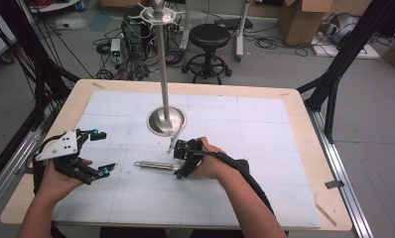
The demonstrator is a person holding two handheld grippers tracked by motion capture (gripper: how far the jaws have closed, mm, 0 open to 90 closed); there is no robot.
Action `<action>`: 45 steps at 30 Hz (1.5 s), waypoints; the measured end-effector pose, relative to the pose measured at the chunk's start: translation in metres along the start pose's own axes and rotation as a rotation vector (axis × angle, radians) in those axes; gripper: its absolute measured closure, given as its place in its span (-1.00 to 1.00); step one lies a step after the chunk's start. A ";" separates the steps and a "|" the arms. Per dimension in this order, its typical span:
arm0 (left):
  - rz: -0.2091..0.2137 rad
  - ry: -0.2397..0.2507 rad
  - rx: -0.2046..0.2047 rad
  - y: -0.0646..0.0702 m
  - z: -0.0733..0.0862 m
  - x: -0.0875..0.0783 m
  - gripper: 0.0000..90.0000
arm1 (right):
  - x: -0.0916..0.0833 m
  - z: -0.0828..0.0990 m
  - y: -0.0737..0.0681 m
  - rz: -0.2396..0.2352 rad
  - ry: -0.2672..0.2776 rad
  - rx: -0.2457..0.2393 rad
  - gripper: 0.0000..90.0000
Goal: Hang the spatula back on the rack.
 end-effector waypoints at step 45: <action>0.005 -0.024 0.013 0.002 0.001 0.004 -0.96 | 0.000 -0.001 -0.004 -0.045 -0.028 -0.001 0.66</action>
Point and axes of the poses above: each handheld gripper's, and its own axes: x roughly forward along the jaws, z roughly out of its underside, y roughly to its right, the point moved 5 cm from there along x, roughly forward along the jaws, and after that the axes turned 12 degrees about x, right-handed, at the moved point
